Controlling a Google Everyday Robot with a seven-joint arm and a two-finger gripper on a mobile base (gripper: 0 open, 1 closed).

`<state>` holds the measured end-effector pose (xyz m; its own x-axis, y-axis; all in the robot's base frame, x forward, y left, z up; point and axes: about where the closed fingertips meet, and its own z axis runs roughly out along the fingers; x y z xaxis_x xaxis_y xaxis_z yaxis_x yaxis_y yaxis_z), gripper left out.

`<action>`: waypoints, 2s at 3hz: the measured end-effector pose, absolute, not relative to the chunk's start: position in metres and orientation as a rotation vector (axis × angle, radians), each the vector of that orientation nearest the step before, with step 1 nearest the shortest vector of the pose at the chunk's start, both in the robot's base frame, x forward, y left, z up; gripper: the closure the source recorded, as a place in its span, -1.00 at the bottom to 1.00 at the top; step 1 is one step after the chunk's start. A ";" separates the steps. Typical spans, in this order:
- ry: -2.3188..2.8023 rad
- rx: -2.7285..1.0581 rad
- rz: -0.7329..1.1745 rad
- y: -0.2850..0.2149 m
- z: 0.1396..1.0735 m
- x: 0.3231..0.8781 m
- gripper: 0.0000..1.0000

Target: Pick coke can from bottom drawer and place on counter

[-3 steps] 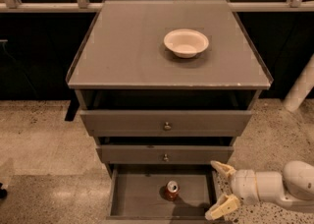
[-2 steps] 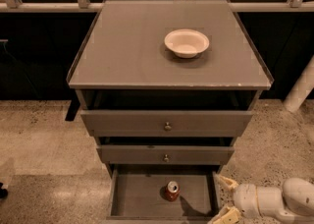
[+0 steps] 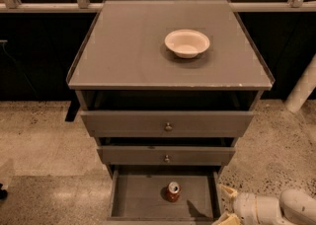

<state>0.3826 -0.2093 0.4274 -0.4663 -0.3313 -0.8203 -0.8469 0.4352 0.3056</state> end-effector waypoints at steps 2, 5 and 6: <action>2.024 -1.024 0.923 -0.209 0.383 0.398 -1.00; 1.972 -1.042 0.904 -0.204 0.307 0.471 -1.00; 1.969 -1.035 0.892 -0.201 0.299 0.466 -1.00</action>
Offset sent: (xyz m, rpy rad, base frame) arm 0.0560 -0.0059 -0.1002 -0.0690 -0.0404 0.0314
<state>0.4656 -0.2007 0.2992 -0.4116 -0.3633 -0.8358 -0.8679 0.4362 0.2378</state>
